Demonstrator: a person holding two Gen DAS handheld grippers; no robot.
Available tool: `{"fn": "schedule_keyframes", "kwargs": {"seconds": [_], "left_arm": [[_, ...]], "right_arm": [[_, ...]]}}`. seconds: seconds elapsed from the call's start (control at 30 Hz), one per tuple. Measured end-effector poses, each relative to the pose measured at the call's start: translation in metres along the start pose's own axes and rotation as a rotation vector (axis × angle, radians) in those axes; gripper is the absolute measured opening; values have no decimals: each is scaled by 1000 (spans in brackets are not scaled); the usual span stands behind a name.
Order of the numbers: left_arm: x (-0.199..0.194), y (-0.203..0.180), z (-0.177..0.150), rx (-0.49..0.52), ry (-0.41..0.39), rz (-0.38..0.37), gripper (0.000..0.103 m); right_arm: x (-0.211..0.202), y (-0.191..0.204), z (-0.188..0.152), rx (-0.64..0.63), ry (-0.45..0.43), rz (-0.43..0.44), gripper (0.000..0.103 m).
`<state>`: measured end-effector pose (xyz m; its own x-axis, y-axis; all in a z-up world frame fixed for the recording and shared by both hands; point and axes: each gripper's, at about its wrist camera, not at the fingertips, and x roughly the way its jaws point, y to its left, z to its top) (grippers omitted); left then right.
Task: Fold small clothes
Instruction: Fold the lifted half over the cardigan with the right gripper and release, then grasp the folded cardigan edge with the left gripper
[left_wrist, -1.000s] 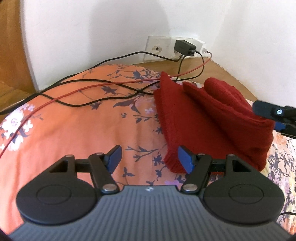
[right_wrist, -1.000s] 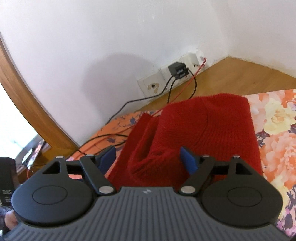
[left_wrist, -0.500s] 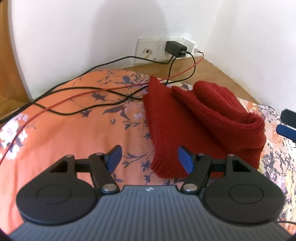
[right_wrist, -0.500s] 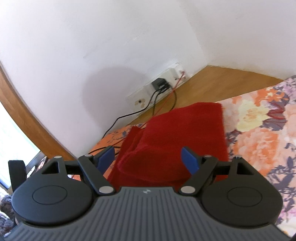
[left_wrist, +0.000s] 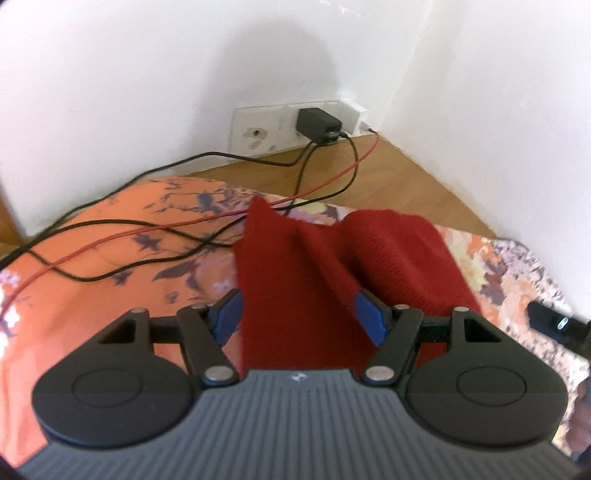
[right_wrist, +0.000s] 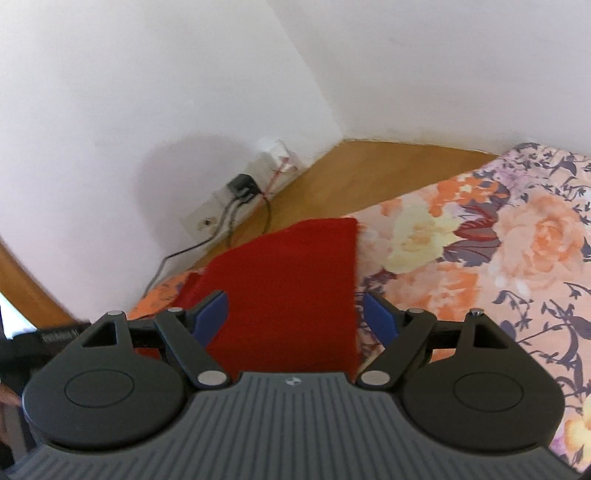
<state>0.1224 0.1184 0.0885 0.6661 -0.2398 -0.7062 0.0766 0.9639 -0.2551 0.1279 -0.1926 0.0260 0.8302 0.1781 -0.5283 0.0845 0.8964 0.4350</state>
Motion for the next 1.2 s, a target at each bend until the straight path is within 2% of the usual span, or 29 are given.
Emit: {"fn": "schedule_keyframes", "kwargs": {"seconds": [0.2,0.33,0.63,0.83,1.0,1.1,1.13,1.2], "left_arm": [[29,-12,14,-67,63,-68,69],[45,-16,15,-128,91,-82,69],[60,-26,17,-200,127,-147,69],[72,-40,15,-166,156,-157,69],[80,-50,9,-114,160,-141,69],[83,-54,7,-89,143,-145,65],[83,-55,6,-75,135,-144,56],[82,-55,4,-47,115,-134,46]], "right_arm": [[20,-16,-4,9,28,-31,85],[29,-29,-4,44,41,-17,85],[46,-52,-3,72,48,-71,84],[61,-55,-8,27,74,-101,83],[71,-57,-6,3,59,-116,82],[75,-54,-5,-45,48,-123,79],[77,-52,-5,-68,44,-123,78],[80,-49,-7,-84,44,-114,74]]}}
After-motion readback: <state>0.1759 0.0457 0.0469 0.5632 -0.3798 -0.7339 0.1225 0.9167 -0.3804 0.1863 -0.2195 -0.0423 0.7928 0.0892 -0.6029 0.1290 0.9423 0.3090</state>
